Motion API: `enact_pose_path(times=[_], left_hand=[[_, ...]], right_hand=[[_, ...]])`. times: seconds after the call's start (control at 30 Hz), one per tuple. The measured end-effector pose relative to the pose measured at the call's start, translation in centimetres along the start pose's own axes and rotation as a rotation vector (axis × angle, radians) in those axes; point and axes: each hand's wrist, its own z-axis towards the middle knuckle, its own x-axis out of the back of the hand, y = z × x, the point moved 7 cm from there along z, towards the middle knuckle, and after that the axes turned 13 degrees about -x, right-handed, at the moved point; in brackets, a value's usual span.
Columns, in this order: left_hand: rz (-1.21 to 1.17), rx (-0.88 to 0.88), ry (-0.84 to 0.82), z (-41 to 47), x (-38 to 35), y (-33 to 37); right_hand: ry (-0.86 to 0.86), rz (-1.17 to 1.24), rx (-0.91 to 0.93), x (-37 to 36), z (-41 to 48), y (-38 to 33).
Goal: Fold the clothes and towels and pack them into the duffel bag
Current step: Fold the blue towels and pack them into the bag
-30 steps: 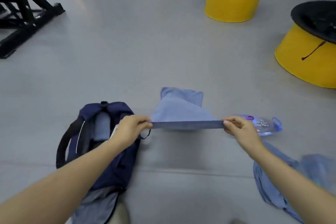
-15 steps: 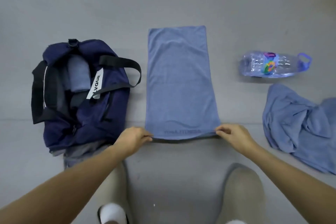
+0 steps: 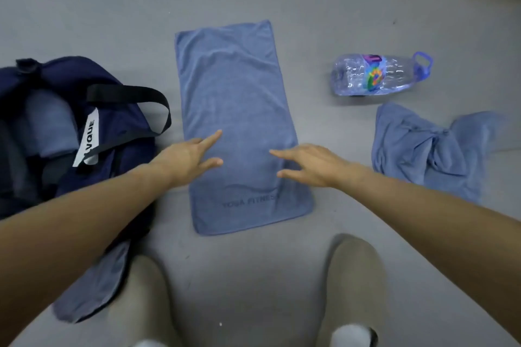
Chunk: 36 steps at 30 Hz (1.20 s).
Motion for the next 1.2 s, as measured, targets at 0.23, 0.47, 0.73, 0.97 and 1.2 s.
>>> enact_pose_path(times=[0.23,0.47,0.73,0.97,1.2], left_hand=[[0.062,0.013,0.285,9.6,11.7,-2.8],[0.059,0.072,0.431,16.2,14.8,-8.2],[0.113,0.131,0.356,19.5,16.0,-15.5],[0.032,0.228,0.355,20.4,16.1,-19.3],[-0.023,0.223,0.412,21.4,17.3,-20.2]], right_hand=[[0.212,0.047,-0.008,10.7,9.8,-1.4],[0.288,0.12,-0.09,13.9,19.5,1.5],[0.313,0.161,-0.18,15.5,26.8,4.3],[0.291,0.201,-0.253,17.1,31.5,5.3],[0.258,0.208,-0.319,18.2,34.3,5.3]])
